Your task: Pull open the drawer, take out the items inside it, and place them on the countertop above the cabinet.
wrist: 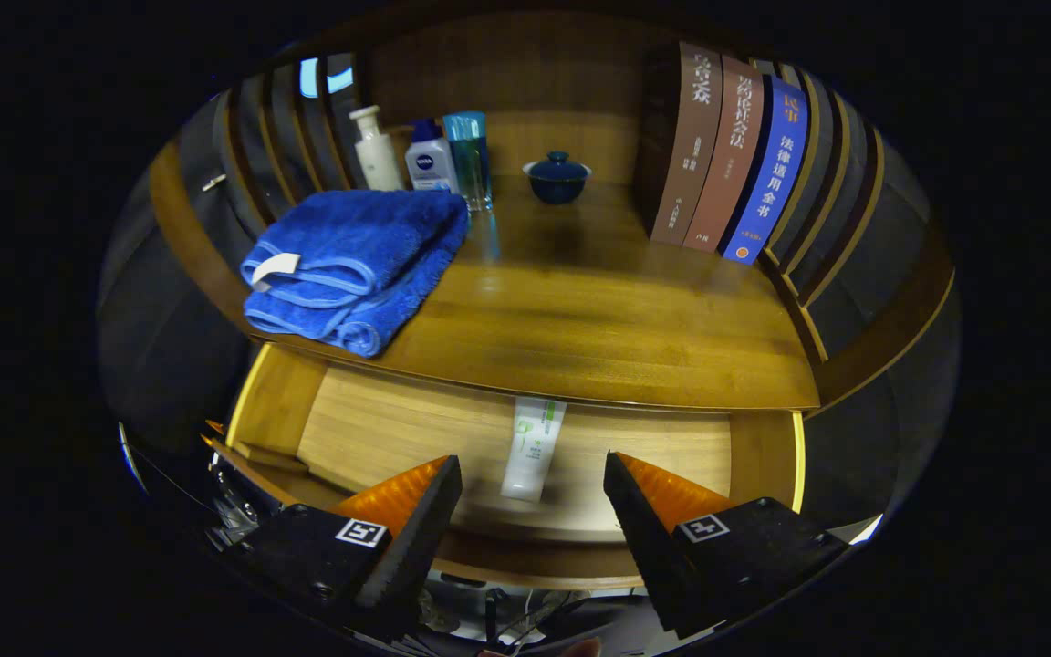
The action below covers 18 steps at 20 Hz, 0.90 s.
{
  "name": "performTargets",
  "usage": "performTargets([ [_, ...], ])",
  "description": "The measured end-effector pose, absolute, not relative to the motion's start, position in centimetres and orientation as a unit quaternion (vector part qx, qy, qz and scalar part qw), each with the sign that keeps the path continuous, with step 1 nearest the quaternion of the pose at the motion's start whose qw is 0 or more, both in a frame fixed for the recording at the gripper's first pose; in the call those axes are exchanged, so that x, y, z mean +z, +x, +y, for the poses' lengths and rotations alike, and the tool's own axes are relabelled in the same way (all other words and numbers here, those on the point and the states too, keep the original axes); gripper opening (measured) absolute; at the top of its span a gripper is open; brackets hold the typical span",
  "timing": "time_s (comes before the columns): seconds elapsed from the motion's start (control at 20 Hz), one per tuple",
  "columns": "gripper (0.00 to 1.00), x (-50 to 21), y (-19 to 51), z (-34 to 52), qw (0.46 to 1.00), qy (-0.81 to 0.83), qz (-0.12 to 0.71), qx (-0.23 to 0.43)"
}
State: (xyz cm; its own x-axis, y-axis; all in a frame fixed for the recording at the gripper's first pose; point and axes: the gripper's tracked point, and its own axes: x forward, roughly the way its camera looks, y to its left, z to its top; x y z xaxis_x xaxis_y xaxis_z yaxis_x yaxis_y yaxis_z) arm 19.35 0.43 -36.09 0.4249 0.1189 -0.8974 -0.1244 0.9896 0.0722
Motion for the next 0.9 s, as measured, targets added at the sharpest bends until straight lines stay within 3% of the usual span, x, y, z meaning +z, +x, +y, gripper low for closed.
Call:
performTargets([
  [0.5, 0.99, -43.7, 18.1, 1.9, 0.782, 0.007, 0.623, 0.023],
  [0.9, 0.55, -47.4, 17.2, 1.4, 0.757, -0.02, 0.653, -0.006],
])
